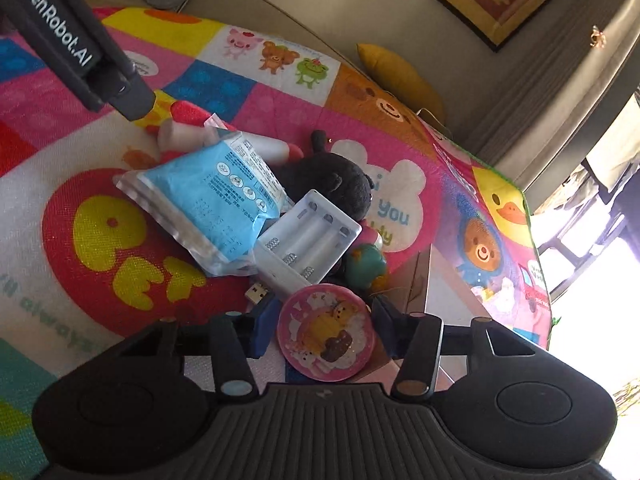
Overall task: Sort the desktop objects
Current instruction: 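Reach down and grasp the pink cupcake-shaped toy with the left tool, then grasp the blue wet-wipe packet with the right tool while the left holds the toy, then move the right tool with the packet toward the box while the left holds the toy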
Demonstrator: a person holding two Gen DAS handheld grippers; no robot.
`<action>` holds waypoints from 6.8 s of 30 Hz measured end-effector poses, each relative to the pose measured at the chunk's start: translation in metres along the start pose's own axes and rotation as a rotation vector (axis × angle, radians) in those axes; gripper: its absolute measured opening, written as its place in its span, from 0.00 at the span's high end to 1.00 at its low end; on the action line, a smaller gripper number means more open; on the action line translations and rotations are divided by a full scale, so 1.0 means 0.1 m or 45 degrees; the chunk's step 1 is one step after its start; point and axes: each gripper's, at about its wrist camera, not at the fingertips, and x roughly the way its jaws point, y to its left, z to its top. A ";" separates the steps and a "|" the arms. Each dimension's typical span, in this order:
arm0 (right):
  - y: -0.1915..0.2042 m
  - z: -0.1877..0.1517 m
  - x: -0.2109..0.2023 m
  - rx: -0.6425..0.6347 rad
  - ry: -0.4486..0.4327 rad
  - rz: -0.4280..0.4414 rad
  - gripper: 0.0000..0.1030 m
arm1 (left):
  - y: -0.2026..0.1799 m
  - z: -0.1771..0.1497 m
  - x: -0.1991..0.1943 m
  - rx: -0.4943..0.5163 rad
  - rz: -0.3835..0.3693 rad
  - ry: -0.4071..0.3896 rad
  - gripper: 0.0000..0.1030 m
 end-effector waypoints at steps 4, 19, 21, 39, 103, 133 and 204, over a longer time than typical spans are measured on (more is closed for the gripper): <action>-0.21 0.03 -0.25 0.094 0.008 0.056 0.91 | -0.03 -0.05 0.02 -0.023 -0.034 0.029 0.00; -1.11 -0.93 -0.48 0.945 0.418 0.453 0.52 | -1.32 -0.18 -0.12 0.439 -0.392 -0.065 0.19; -1.13 -0.95 -0.56 0.916 0.392 0.396 0.36 | -1.45 -0.15 -0.03 0.479 -0.421 -0.048 0.20; -1.18 -1.06 -0.66 0.976 0.365 0.408 0.19 | -1.23 -0.14 -0.14 0.690 -0.286 0.117 0.41; -0.28 0.76 0.51 0.567 0.390 0.646 0.46 | 0.31 -0.42 -0.28 0.377 0.061 0.284 0.05; -0.40 0.14 -0.46 0.434 0.324 0.681 0.37 | 0.18 -0.38 -0.17 0.294 -0.055 0.246 0.43; -1.14 0.63 1.19 0.695 0.338 0.471 0.28 | 0.43 -0.47 -0.35 0.139 -0.302 0.100 0.06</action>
